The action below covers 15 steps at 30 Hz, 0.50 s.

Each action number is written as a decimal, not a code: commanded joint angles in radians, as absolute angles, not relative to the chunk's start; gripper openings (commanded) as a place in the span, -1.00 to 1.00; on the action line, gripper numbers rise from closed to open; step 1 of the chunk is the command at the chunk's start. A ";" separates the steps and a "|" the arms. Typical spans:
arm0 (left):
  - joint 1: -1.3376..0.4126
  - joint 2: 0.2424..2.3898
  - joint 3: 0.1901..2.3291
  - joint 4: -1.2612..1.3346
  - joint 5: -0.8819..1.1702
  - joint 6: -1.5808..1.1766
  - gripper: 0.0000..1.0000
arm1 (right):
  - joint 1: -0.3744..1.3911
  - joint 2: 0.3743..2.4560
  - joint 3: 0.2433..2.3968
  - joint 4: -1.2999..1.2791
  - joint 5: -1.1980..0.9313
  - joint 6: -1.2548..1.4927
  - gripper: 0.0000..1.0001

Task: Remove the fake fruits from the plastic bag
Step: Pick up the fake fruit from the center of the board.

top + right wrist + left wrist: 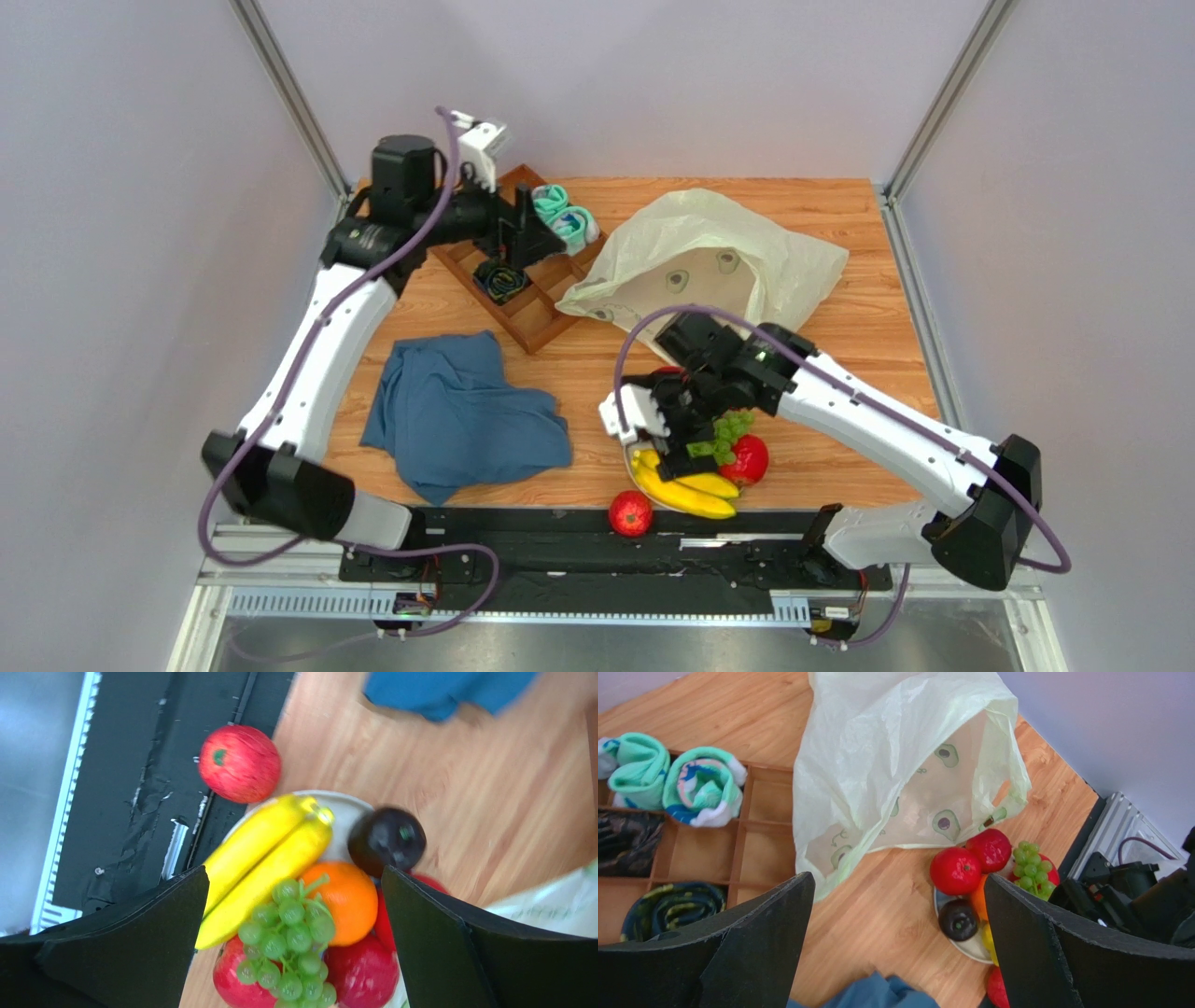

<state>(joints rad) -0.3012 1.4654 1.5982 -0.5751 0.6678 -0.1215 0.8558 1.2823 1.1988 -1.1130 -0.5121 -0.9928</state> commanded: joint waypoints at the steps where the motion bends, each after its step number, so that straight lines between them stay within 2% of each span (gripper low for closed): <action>1: -0.255 1.257 1.482 -0.717 0.698 -0.096 0.98 | 1.049 1.293 1.204 -1.071 -0.402 -1.014 0.98; 2: -0.247 1.150 1.401 -0.686 0.696 -0.110 0.98 | 1.069 1.302 1.200 -1.063 -0.403 -0.976 0.98; 8: -0.180 0.857 1.240 -0.742 0.686 -0.084 0.99 | 1.163 1.365 1.129 -1.012 -0.365 -0.968 1.00; 15: -0.091 0.741 1.175 -0.759 0.698 -0.074 0.98 | 1.181 1.417 1.034 -0.925 -0.296 -0.982 1.00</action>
<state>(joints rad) -0.1356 0.7467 1.2098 -0.7418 0.6842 -0.0803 1.1709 1.3968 1.0615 -1.0046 -0.3439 -0.9810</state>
